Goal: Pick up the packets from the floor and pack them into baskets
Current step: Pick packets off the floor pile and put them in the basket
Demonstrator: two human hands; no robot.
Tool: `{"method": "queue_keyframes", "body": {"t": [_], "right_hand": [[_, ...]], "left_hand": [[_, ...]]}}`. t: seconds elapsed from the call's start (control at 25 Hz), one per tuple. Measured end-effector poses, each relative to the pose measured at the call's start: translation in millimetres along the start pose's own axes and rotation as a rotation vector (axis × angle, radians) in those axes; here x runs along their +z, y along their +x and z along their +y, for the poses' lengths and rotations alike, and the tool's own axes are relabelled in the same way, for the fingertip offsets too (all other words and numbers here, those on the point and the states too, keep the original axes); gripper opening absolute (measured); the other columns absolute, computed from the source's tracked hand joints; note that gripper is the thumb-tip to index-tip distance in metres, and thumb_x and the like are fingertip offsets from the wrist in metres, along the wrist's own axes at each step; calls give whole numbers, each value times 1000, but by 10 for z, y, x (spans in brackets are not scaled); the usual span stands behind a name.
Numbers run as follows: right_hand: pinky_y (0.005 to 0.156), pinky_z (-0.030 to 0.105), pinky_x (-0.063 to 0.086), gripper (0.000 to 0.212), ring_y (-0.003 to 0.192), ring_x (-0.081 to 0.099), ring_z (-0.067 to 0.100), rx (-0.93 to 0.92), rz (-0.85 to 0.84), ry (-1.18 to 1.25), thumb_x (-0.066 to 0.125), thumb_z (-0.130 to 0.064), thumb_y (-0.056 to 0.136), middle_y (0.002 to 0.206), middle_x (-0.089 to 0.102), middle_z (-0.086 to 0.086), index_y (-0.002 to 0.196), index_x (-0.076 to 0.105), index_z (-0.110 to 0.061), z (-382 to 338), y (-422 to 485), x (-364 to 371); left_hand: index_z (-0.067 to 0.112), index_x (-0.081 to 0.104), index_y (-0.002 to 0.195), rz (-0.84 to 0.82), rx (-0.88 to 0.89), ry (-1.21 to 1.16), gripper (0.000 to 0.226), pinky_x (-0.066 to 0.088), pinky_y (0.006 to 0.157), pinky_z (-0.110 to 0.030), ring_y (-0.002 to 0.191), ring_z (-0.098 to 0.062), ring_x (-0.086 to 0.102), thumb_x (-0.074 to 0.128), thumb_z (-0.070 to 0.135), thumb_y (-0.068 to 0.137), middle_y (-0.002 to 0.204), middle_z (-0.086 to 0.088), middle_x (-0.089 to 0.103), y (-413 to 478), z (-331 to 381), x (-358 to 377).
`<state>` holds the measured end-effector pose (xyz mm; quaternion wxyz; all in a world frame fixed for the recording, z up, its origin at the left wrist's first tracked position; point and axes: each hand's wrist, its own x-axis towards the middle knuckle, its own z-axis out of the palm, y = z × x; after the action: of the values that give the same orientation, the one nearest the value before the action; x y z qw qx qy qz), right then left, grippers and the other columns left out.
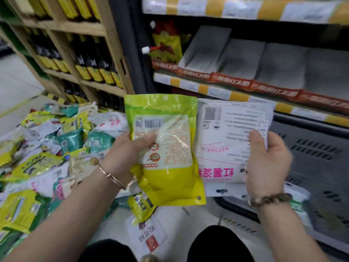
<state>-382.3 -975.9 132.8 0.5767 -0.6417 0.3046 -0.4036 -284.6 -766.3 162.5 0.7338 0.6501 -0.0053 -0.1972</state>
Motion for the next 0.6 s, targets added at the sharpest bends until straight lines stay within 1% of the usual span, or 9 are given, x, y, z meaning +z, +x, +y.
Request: {"method": "queue_keyframes", "body": {"t": [0.08, 0.16, 0.24, 0.32, 0.4, 0.44, 0.48, 0.52, 0.6], "right_hand": [[66, 21, 47, 16, 70, 60, 1, -9, 83, -21, 55, -23, 94, 77, 63, -12, 79, 62, -26, -27, 235, -431], [68, 26, 47, 18, 72, 60, 7, -14, 140, -54, 55, -23, 94, 78, 64, -9, 77, 61, -24, 9, 448, -833], [68, 28, 44, 21, 69, 56, 18, -2, 151, -118, 54, -24, 94, 76, 63, 9, 78, 59, -12, 116, 640, -1173], [64, 30, 36, 27, 65, 47, 31, 29, 126, -260, 52, -24, 95, 77, 54, 25, 81, 52, -1, 256, 817, -1475], [54, 32, 26, 28, 62, 38, 26, 96, 54, -428, 49, -23, 96, 71, 42, 16, 79, 44, -3, 454, 973, -1660], [51, 33, 23, 25, 62, 36, 23, 132, 16, -498, 48, -22, 97, 71, 39, 12, 79, 42, -5, 556, 1038, -1708], [50, 32, 23, 20, 63, 38, 22, 171, -16, -544, 48, -21, 97, 74, 41, 11, 84, 44, -7, 722, 1105, -1753], [51, 32, 24, 15, 66, 41, 22, 211, -55, -604, 47, -20, 97, 82, 47, 12, 96, 50, -5, 850, 1154, -1759], [55, 30, 31, 30, 74, 46, 22, 313, -140, -727, 47, -19, 98, 106, 54, 16, 123, 50, -2, 1178, 1289, -1778]], "left_hand": [[3, 64, 102, -90, 14, -12, 18, 59, 60, -35, 68, -23, 71, 56, 5, 86, 82, -11, 73, 60, 13, 465], [5, 64, 100, -167, -1, -14, 15, 58, 57, -30, 64, -19, 70, 55, 4, 88, 76, -6, 73, 123, -41, 922], [8, 64, 94, -203, -28, 16, 11, 57, 54, -26, 58, -15, 69, 55, 4, 90, 66, -1, 72, 211, -166, 1315], [7, 65, 95, -212, -27, 83, 12, 57, 61, -29, 57, -16, 66, 56, 2, 90, 65, 0, 70, 312, -372, 1658], [6, 63, 101, -228, -5, 190, 15, 55, 70, -32, 62, -16, 64, 57, 0, 89, 76, -5, 67, 427, -599, 1911], [7, 61, 102, -236, -3, 260, 15, 53, 69, -31, 63, -15, 62, 58, 0, 89, 80, -9, 65, 484, -714, 2010], [8, 60, 100, -238, -10, 342, 14, 52, 68, -31, 64, -17, 61, 59, 0, 88, 85, -12, 64, 561, -848, 2097], [9, 61, 98, -241, -25, 437, 12, 51, 69, -32, 68, -21, 60, 60, 2, 88, 89, -13, 63, 639, -975, 2171], [8, 64, 96, -257, -44, 656, 9, 51, 65, -24, 67, -19, 60, 61, 6, 87, 87, -14, 64, 801, -1238, 2342]]}}
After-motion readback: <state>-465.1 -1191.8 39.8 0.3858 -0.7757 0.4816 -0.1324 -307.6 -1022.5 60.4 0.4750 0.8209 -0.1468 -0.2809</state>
